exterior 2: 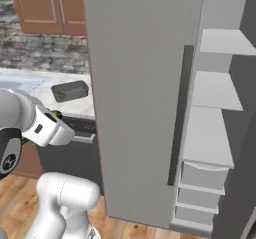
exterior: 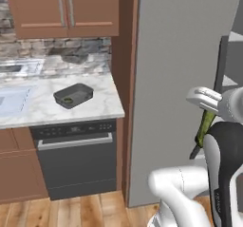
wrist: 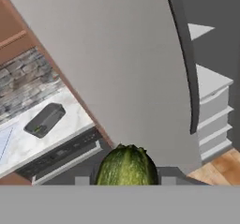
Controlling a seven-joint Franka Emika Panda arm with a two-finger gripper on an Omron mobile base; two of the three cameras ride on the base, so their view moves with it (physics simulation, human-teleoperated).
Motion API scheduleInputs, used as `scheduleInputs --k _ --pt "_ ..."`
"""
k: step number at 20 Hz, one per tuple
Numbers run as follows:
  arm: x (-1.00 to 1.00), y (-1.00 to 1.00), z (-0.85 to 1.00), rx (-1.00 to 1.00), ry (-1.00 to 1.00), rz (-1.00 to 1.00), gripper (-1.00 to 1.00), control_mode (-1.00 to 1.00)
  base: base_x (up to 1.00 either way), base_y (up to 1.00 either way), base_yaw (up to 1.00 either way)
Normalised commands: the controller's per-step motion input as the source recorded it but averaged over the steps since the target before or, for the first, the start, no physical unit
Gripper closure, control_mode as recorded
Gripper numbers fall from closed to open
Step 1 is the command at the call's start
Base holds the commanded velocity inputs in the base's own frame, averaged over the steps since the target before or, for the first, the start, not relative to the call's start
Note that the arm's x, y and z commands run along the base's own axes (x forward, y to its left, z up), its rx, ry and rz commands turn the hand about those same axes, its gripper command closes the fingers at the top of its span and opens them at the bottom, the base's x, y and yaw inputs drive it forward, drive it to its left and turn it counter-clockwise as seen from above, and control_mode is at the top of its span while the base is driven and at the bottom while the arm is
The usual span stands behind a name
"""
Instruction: Take the squash and avocado out of the freezer and place them in the tupperware container on the counter. Then put the tupperware containing the vegetables back in the freezer.
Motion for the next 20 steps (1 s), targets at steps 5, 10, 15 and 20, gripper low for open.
scheduleInputs --k 5,10,15,20 --pt "0.00 0.00 0.00 0.00 0.00 0.00 1.00 1.00 0.24 1.00 -0.02" --pt "0.00 0.00 0.00 0.00 0.00 0.00 1.00 1.00 0.52 0.90 -0.03" --pt "0.00 0.00 0.00 0.00 0.00 0.00 1.00 1.00 0.78 0.48 -0.06" --pt "0.00 0.00 0.00 0.00 0.00 0.00 1.00 1.00 0.80 0.04 -0.07"
